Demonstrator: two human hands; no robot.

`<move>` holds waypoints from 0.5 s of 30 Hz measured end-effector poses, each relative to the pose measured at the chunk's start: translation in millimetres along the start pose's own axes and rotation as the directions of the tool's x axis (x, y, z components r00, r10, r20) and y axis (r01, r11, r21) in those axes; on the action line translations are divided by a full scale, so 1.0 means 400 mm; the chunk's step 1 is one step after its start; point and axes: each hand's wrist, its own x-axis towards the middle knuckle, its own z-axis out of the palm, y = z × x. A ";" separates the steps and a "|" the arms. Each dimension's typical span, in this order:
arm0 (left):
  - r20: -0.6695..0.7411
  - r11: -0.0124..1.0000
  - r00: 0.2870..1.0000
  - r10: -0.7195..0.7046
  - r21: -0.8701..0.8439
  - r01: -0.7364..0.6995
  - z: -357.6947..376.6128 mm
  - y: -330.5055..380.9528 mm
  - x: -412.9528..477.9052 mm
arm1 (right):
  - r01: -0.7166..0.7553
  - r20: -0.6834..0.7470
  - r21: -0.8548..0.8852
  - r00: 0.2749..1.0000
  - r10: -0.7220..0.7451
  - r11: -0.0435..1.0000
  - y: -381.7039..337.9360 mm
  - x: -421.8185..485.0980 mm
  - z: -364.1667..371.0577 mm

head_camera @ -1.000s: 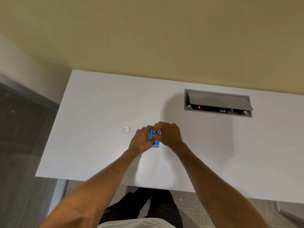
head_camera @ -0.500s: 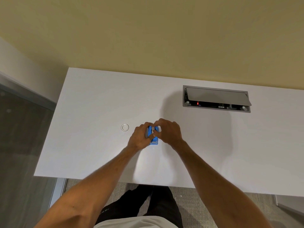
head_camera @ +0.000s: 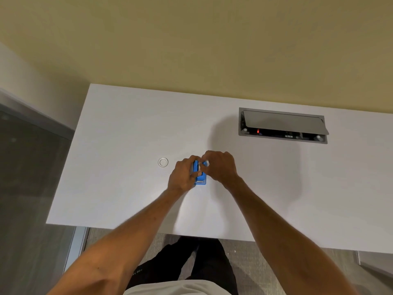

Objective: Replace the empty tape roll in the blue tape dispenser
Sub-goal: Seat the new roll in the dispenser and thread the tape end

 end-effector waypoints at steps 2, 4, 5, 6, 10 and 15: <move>-0.016 1.000 1.000 -0.017 0.009 0.017 -0.001 0.004 -0.001 | 0.009 -0.011 -0.012 1.000 -0.009 1.000 -0.003 0.003 0.000; -0.022 1.000 1.000 -0.018 0.021 0.019 0.002 0.002 0.001 | 0.012 -0.024 -0.023 1.000 -0.013 1.000 -0.003 0.003 0.003; -0.017 0.999 1.000 -0.017 0.028 0.017 0.003 0.003 0.002 | 0.012 -0.033 -0.027 0.999 -0.013 1.000 -0.002 0.002 0.005; -0.016 0.999 1.000 -0.012 0.036 0.012 0.006 0.001 0.002 | 0.013 -0.038 -0.031 0.999 -0.014 0.999 -0.001 0.002 0.008; -0.023 1.000 1.000 -0.018 0.018 0.018 0.011 -0.008 0.008 | 0.048 -0.063 -0.034 0.997 -0.050 0.998 0.006 -0.001 0.023; -0.022 1.000 0.999 -0.031 0.004 0.031 0.018 -0.025 0.014 | 0.091 -0.090 -0.058 0.991 -0.096 0.994 0.009 -0.012 0.030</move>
